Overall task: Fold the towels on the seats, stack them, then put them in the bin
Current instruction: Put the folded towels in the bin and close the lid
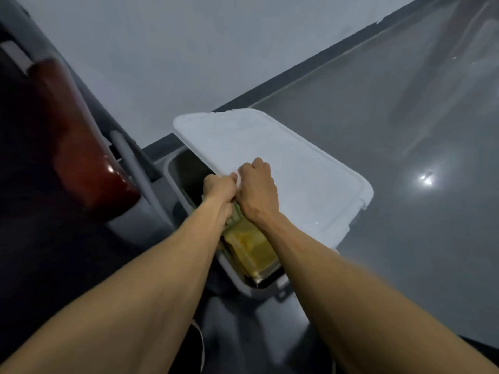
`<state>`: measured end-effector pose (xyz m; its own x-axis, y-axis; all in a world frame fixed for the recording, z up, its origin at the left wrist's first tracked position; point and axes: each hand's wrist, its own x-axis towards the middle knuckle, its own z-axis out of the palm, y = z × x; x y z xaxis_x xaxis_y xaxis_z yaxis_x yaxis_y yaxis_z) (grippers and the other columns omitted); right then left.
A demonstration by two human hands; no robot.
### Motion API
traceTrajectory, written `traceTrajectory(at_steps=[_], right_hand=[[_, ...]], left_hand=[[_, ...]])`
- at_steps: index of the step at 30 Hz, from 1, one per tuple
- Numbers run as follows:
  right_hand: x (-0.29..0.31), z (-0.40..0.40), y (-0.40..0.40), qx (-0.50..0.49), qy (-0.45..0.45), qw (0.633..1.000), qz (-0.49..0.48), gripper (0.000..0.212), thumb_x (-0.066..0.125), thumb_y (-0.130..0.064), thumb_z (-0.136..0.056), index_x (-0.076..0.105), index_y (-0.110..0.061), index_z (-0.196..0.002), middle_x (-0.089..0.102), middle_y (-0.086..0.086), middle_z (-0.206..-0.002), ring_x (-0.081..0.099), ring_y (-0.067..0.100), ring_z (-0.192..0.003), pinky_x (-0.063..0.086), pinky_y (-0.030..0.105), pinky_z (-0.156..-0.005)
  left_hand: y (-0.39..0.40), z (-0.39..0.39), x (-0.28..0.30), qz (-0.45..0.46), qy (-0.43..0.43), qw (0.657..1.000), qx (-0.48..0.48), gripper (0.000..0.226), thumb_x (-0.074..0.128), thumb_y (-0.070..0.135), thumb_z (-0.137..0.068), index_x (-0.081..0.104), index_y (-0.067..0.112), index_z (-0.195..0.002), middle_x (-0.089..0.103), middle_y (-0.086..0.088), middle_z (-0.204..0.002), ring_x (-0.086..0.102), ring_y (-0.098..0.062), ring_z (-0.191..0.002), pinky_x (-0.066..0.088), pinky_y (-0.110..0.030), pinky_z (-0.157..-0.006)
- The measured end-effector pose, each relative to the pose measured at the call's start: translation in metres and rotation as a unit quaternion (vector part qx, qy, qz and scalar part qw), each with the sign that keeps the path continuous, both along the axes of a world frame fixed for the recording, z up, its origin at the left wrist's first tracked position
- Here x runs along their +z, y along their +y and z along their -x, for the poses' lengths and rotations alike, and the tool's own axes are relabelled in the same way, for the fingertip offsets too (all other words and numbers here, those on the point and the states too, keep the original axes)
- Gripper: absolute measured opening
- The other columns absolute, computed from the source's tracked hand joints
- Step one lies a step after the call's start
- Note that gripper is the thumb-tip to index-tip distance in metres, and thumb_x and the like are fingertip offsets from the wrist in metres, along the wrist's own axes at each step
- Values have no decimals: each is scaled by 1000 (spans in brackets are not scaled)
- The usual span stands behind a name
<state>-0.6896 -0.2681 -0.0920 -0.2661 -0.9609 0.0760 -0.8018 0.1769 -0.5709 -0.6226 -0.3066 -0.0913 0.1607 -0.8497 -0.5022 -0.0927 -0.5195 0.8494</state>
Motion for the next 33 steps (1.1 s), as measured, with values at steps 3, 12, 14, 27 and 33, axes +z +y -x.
traceTrajectory(at_steps=[3,12,14,27,33], right_hand=[[-12,-12,-9,71,-69,995,-33,33,60,-31,-96,65,-8,-119,55,11,-119,54,26,-108,50,42,-88],[-54,-25,-18,110,18,991,-80,34,55,-25,-99,63,-35,-131,44,4,-132,38,24,-123,26,36,-91],[-61,-28,-19,124,50,986,-104,36,54,-28,-99,59,-38,-134,39,3,-142,34,24,-130,25,40,-96],[-77,-25,-10,148,87,975,-139,50,52,-17,-97,44,-28,-145,24,7,-157,26,28,-141,27,46,-108],[-87,-6,11,124,109,959,-231,66,38,-48,-104,6,-31,-159,-17,11,-165,-18,30,-152,-4,64,-117]], left_hand=[[-5,-31,-16,-9,-20,998,51,10,53,7,-99,62,6,-103,70,-12,-107,67,-27,-91,54,-32,-71],[-7,-52,-44,-28,-127,986,102,47,59,0,-92,44,-2,-137,54,-19,-139,58,-34,-121,52,-43,-101],[-6,-52,-51,-49,-192,978,64,62,61,-2,-91,31,-1,-146,38,-22,-151,46,-36,-135,43,-40,-110],[12,-50,-64,-69,-276,954,-90,83,54,4,-95,7,33,-158,13,-15,-153,29,-36,-134,36,-43,-109],[20,-48,-62,-99,-334,909,-227,94,49,-6,-97,-15,25,-159,-28,-15,-163,-1,-37,-153,24,-49,-119]])
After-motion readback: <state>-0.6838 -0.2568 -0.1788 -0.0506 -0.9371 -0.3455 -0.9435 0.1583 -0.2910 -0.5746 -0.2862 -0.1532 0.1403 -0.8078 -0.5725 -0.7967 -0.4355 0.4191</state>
